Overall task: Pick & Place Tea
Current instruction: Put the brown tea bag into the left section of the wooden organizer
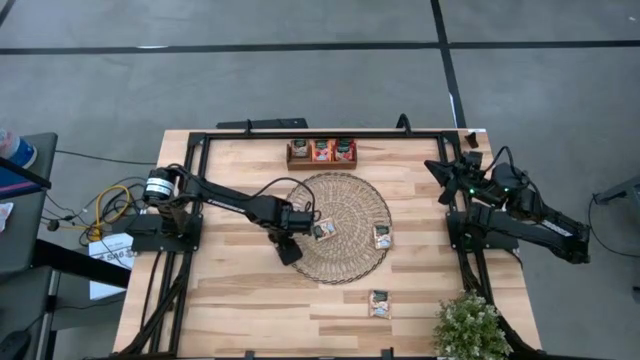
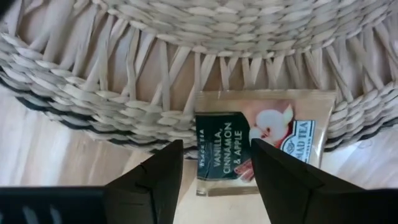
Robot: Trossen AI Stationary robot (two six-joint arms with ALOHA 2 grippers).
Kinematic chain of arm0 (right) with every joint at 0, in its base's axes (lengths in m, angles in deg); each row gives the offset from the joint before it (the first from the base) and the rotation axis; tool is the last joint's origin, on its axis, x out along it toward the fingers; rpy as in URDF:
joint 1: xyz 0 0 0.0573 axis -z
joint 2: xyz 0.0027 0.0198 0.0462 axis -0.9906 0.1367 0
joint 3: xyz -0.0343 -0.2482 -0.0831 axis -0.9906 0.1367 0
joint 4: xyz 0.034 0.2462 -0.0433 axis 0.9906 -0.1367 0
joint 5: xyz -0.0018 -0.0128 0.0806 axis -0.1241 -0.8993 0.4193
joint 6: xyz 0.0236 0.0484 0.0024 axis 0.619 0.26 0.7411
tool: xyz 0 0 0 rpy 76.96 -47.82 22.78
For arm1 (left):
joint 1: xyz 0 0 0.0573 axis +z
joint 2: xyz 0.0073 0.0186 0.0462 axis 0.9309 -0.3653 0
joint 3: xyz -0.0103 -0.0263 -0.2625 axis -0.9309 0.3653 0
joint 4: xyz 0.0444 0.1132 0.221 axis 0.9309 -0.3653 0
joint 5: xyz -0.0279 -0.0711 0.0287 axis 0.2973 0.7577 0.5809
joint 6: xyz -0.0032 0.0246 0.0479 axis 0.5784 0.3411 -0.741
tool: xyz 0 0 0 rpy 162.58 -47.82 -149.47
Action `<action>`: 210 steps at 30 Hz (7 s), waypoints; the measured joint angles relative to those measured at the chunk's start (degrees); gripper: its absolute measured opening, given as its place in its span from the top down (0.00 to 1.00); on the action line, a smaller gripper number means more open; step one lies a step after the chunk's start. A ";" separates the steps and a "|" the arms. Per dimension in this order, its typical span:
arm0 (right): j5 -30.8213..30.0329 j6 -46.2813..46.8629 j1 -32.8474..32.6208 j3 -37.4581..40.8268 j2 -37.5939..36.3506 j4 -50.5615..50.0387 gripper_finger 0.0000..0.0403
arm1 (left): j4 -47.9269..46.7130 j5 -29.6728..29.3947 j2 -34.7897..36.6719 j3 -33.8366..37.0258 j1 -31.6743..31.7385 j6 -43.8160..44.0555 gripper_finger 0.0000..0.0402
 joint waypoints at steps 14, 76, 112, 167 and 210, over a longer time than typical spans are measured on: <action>-0.02 0.05 0.00 0.00 0.00 0.04 1.00 | 4.87 0.22 0.44 5.41 0.04 -0.16 0.60; -0.42 -0.89 0.06 0.00 0.00 -0.46 1.00 | 13.39 -43.56 -3.45 -20.39 24.43 -73.29 1.00; -1.66 -0.94 0.07 0.00 0.00 -1.22 1.00 | 17.54 -40.94 -8.31 -15.15 28.30 -70.61 1.00; -1.57 -0.35 0.07 0.00 0.00 -0.71 1.00 | 19.07 -37.79 -8.31 -15.23 29.88 -72.79 0.81; -1.50 0.03 0.07 0.00 0.01 -0.83 1.00 | -8.53 -7.67 -4.94 -32.87 -0.24 12.76 0.88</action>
